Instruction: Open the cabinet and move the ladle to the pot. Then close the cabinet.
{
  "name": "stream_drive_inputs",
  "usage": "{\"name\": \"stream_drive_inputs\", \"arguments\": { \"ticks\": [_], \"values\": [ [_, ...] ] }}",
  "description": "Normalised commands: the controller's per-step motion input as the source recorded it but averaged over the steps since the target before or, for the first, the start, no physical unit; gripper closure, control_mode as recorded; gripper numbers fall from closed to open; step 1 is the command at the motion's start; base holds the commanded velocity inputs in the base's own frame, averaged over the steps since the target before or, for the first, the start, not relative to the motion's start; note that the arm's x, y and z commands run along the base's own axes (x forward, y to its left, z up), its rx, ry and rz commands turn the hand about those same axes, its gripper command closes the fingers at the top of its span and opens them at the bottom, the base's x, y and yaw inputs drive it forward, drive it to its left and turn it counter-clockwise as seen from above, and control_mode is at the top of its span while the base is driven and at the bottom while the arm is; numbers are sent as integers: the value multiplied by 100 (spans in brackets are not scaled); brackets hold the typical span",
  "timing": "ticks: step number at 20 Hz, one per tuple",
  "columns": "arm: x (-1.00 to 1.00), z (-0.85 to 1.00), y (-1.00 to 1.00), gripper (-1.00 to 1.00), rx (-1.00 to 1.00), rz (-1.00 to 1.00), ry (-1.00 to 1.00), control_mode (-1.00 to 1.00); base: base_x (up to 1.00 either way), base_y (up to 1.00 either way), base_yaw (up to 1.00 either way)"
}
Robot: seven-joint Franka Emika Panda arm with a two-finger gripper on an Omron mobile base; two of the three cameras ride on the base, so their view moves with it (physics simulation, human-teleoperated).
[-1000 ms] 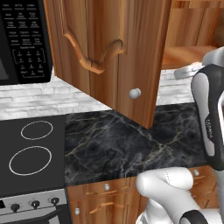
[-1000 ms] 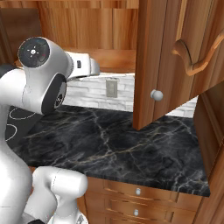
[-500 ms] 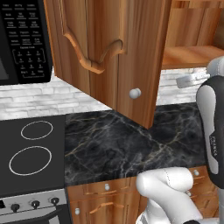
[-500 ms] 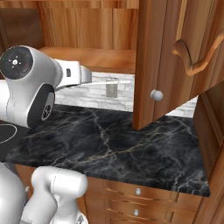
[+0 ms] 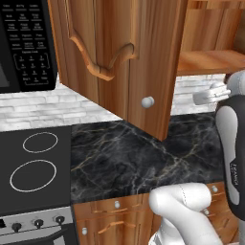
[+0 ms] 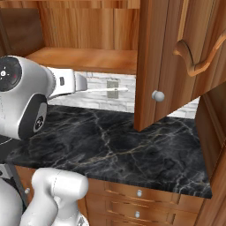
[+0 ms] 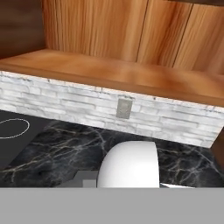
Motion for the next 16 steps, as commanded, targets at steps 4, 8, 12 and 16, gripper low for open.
{"name": "stream_drive_inputs", "arguments": {
  "ticks": [4, 8, 12, 16],
  "values": [
    [-9, 0, 0, 100, 0, 0, 0, 100, -42, 0, 1],
    [0, 0, 0, 100, 0, 0, 0, 100, -72, 4, 5],
    [0, 0, 0, 100, 0, 0, 0, 100, -60, 25, 3],
    [0, 0, 0, 100, 0, 0, 0, 100, -41, 54, 2]
  ]
}}
